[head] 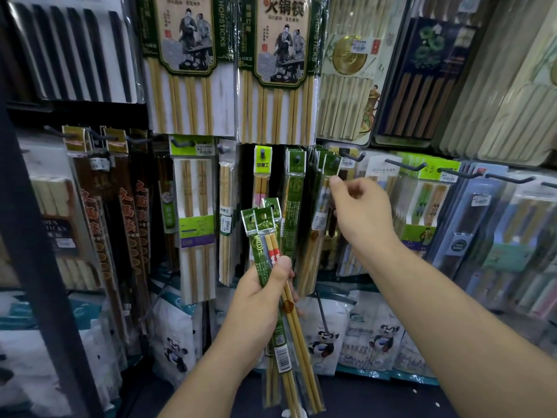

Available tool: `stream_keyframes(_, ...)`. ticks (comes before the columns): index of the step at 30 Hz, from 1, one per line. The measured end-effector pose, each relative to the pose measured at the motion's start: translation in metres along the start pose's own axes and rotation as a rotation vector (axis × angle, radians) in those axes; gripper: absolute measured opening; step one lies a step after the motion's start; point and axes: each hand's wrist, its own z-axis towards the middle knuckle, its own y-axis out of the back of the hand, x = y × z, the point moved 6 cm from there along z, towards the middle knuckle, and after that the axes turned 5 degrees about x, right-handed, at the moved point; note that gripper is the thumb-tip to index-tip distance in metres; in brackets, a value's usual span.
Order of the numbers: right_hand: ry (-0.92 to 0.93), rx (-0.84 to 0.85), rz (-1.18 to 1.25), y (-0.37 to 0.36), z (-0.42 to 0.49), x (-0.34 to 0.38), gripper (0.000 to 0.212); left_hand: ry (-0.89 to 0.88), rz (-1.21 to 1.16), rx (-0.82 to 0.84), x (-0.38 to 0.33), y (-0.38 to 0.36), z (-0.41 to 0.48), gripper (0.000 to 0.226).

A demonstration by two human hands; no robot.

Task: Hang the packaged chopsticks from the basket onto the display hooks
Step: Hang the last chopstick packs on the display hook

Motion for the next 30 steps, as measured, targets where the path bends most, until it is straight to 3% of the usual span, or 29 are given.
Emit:
stream_keyframes(3, -0.018, 0.043, 0.026, -0.003, -0.020, -0.004, 0.027, -0.006, 0.030, 0.010, -0.001, 0.000, -0.001, 0.040)
stream_keyframes(8, 0.029, 0.448, 0.038, -0.029, -0.061, 0.003, 0.023, -0.038, 0.054, 0.048, -0.006, -0.004, -0.002, 0.017)
stream_keyframes(12, -0.015, 0.520, 0.068, -0.034, -0.068, -0.001, 0.019, -0.095, 0.081, 0.092, -0.009, -0.011, -0.003, 0.018)
stream_keyframes(14, -0.049, 0.560, 0.064, -0.034, -0.071, -0.005, 0.022, -0.102, 0.083, 0.095, -0.008, -0.012, -0.004, 0.031)
stream_keyframes(17, -0.023, 0.503, 0.100, -0.027, -0.068, -0.002, 0.021, -0.042, 0.133, 0.046, -0.002, -0.007, -0.005, 0.054)
stream_keyframes(20, 0.021, 0.370, 0.194, -0.010, -0.055, 0.009, 0.015, -0.011, 0.185, -0.014, 0.002, 0.001, -0.003, 0.060)
stream_keyframes(24, 0.024, 0.234, 0.294, 0.007, -0.034, 0.021, 0.026, -0.022, 0.079, 0.006, 0.002, 0.002, 0.001, 0.050)
stream_keyframes(30, -0.008, 0.184, 0.299, 0.004, -0.020, 0.029, 0.036, 0.069, -0.120, 0.045, 0.008, 0.000, 0.002, 0.037)
